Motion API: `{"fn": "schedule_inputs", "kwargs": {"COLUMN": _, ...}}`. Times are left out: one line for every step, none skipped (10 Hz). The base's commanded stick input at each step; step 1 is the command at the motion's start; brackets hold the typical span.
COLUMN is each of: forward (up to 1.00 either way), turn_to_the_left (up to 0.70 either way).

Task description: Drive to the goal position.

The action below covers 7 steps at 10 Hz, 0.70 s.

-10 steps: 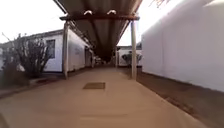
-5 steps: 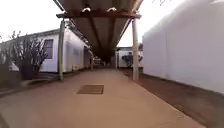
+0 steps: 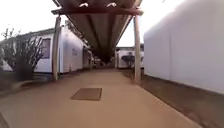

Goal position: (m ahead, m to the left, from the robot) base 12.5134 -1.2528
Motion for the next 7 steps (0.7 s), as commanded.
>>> {"fn": "schedule_inputs", "kwargs": {"forward": 0.7, "turn_to_the_left": 0.0}}
{"fn": "schedule_inputs", "kwargs": {"forward": 0.7, "turn_to_the_left": 0.0}}
{"fn": "schedule_inputs", "kwargs": {"forward": 0.7, "turn_to_the_left": 0.0}}
{"fn": "schedule_inputs", "kwargs": {"forward": 0.7, "turn_to_the_left": 0.0}}
{"fn": "schedule_inputs", "kwargs": {"forward": 0.7, "turn_to_the_left": 0.0}}
{"fn": "schedule_inputs", "kwargs": {"forward": 0.7, "turn_to_the_left": 0.0}}
{"fn": "schedule_inputs", "kwargs": {"forward": 0.7, "turn_to_the_left": 0.0}}
